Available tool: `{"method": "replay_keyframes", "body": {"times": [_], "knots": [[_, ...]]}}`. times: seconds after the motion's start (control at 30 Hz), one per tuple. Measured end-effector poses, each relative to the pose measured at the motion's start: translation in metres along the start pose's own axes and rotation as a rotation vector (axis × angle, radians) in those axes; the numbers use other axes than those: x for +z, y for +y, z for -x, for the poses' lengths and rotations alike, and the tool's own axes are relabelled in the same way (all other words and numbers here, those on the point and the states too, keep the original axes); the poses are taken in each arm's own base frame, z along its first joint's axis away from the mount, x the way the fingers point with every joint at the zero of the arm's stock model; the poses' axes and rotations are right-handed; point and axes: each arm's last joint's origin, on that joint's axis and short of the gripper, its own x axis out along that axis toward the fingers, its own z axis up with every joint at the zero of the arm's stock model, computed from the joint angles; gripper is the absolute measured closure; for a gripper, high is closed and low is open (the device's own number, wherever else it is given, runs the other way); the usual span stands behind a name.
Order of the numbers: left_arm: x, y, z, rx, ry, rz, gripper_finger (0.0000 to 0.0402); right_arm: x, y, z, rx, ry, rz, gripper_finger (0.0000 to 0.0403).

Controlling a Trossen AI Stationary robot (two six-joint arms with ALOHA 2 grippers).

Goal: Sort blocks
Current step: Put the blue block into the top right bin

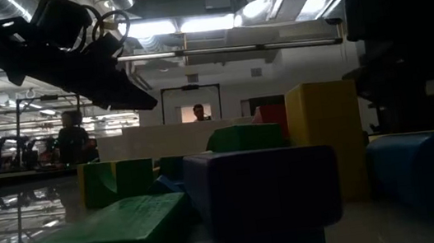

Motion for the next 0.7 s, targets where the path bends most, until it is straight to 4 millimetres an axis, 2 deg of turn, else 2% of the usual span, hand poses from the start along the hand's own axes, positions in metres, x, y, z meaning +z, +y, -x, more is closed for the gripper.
{"method": "replay_keyframes", "body": {"times": [0.23, 0.47, 0.7], "knots": [[0.000, 0.000, 0.000, 0.000, 0.000, 0.000, 0.0218, 0.002, -0.001, 0.010, 0.013, -0.019, -0.003, 0.0271], [0.000, 0.000, 0.000, 0.000, 0.000, 0.000, 0.0218, 0.004, -0.004, 0.040, 0.003, -0.043, -0.007, 0.0261], [0.000, 0.000, 0.000, 0.000, -0.003, 0.001, 0.0218, 0.008, -0.011, 0.074, -0.162, -0.022, 0.047, 0.0268]]}}
